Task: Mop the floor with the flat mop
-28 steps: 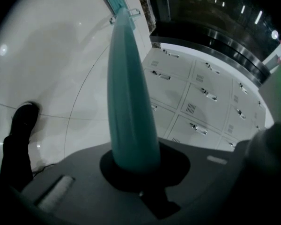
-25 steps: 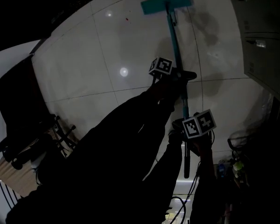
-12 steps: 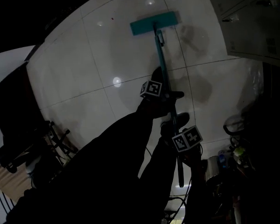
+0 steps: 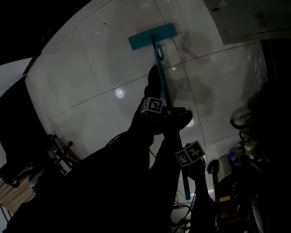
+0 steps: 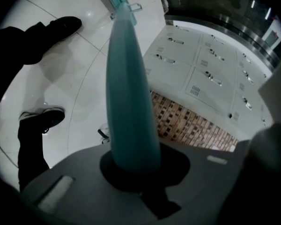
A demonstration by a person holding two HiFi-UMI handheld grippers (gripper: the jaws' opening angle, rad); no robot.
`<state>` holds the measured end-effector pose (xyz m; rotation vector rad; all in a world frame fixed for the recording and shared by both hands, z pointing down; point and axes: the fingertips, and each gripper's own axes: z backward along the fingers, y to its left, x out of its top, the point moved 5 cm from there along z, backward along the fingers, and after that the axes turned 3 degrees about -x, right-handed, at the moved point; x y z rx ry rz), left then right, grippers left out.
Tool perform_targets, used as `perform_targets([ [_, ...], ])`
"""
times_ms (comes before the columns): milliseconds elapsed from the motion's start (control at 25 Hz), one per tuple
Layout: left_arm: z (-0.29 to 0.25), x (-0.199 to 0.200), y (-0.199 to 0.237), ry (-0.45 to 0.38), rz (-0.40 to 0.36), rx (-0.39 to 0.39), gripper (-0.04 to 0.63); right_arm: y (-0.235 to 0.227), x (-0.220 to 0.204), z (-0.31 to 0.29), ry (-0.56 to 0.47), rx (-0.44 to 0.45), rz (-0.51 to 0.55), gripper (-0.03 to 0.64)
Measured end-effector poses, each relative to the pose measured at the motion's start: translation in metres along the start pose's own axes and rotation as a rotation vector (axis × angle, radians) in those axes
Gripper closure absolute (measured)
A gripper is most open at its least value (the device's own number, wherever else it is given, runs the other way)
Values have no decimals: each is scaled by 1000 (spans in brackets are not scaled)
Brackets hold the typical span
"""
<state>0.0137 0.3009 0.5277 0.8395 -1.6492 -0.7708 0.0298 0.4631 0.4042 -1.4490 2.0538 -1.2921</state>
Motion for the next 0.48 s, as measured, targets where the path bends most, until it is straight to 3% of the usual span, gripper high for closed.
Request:
perform_targets([
  [480,-2,2,-5,42,-13,23,560,0,4,1,-38,0,-4,569],
])
